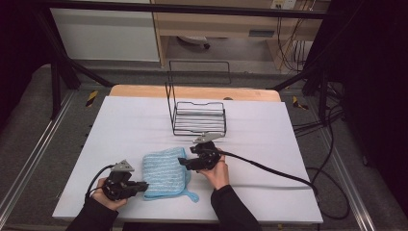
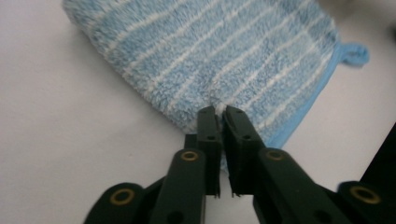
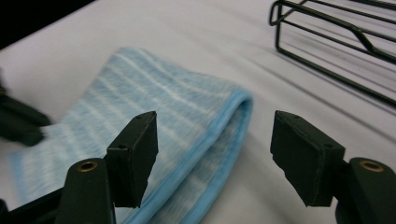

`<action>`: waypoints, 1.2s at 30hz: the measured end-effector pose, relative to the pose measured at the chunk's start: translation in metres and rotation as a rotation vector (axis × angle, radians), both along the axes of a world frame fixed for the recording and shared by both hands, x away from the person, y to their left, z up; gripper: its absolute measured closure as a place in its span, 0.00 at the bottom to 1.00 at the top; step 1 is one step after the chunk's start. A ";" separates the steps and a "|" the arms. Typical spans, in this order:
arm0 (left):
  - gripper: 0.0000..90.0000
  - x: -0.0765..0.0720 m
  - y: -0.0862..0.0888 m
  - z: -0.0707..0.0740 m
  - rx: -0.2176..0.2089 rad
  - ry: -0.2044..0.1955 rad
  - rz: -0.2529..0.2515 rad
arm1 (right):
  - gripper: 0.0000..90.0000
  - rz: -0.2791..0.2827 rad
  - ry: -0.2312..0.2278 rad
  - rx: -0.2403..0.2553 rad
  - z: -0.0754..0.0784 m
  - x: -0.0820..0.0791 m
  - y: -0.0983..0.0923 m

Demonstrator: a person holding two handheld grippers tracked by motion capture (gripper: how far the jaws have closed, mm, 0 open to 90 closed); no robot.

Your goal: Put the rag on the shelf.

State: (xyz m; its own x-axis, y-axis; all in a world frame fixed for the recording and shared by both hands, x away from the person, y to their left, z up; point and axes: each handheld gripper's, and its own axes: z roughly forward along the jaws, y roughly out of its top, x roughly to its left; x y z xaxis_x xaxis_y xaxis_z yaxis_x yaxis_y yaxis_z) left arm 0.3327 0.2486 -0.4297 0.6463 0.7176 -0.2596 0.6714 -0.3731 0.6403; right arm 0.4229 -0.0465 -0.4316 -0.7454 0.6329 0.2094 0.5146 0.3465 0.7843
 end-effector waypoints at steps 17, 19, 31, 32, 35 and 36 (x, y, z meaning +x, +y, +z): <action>0.69 0.052 0.008 -0.016 -0.050 -0.006 0.210 | 0.70 0.043 0.120 0.003 -0.026 0.019 0.024; 0.76 0.052 0.006 -0.017 -0.046 -0.003 0.195 | 0.76 0.038 0.124 0.002 -0.027 0.019 0.027; 0.93 0.053 0.004 -0.015 -0.076 -0.013 0.163 | 0.93 0.015 0.163 0.031 -0.017 0.018 0.023; 0.93 0.053 0.003 -0.015 -0.080 -0.017 0.155 | 0.93 0.014 0.158 0.029 -0.015 0.016 0.022; 0.93 0.055 0.000 -0.014 -0.103 -0.032 0.138 | 0.93 0.004 0.150 0.045 -0.006 0.011 0.017; 0.93 0.056 -0.002 -0.013 -0.112 -0.033 0.131 | 0.93 -0.008 0.146 0.044 -0.003 0.009 0.013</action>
State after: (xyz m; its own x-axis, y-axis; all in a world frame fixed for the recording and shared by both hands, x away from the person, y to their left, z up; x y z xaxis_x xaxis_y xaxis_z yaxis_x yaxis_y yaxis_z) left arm 0.3887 0.2471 -0.4429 0.5586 0.7641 -0.3228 0.6874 -0.2086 0.6957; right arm 0.4316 -0.0339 -0.4344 -0.6998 0.6266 0.3429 0.6270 0.3090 0.7151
